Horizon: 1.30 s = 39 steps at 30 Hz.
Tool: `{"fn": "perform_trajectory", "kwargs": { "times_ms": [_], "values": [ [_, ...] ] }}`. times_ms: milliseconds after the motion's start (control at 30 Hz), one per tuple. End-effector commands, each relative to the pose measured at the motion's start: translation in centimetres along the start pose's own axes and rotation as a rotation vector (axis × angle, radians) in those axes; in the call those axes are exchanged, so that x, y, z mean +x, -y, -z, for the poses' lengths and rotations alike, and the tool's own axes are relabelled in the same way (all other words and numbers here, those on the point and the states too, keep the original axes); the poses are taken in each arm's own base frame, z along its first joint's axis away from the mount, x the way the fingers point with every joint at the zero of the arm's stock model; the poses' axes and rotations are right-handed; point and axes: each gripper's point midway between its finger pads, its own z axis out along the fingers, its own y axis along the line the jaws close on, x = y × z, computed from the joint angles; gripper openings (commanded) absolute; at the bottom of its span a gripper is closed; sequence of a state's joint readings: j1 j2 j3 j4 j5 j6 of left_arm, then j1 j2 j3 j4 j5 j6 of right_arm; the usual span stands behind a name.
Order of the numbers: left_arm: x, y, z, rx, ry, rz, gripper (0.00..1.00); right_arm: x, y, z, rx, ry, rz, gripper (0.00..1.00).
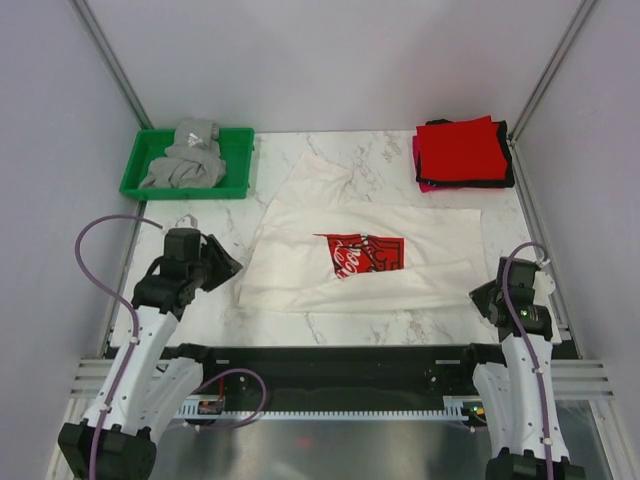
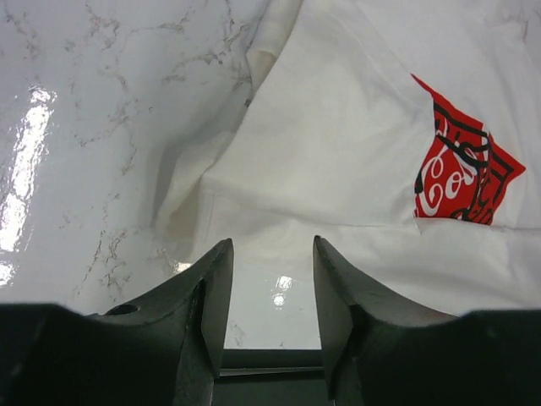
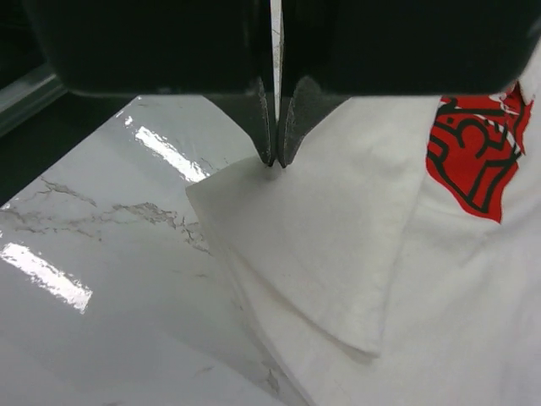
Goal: Fold and stack the t-shirts
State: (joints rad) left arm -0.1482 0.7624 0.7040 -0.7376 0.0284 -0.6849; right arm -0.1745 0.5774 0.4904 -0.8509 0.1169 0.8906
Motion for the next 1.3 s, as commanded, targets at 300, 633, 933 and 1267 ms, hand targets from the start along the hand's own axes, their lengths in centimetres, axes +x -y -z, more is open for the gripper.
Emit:
{"fn": "perform_trajectory", "kwargs": {
  "times_ms": [300,633,933,1267],
  "values": [
    [-3.7,4.8,-2.1,0.106,-0.031,-0.129,0.51,-3.2,-0.7,1.4,0.038,0.101,-0.024,0.9],
    [2.7,10.5,-7.6,0.233,-0.215,-0.225,0.5,-3.1,-12.6,0.0,-0.408,-0.07,0.193,0.85],
    [7.9,7.3,-13.1,0.112,-0.355,-0.205,0.46,6.2,-16.1,-6.9,-0.415,-0.387,0.419,0.85],
    [12.6,-1.6,-8.2,-0.052,-0.325,-0.02,0.4,8.3,-8.0,-7.9,-0.186,-0.373,0.346,0.9]
  ]
}}
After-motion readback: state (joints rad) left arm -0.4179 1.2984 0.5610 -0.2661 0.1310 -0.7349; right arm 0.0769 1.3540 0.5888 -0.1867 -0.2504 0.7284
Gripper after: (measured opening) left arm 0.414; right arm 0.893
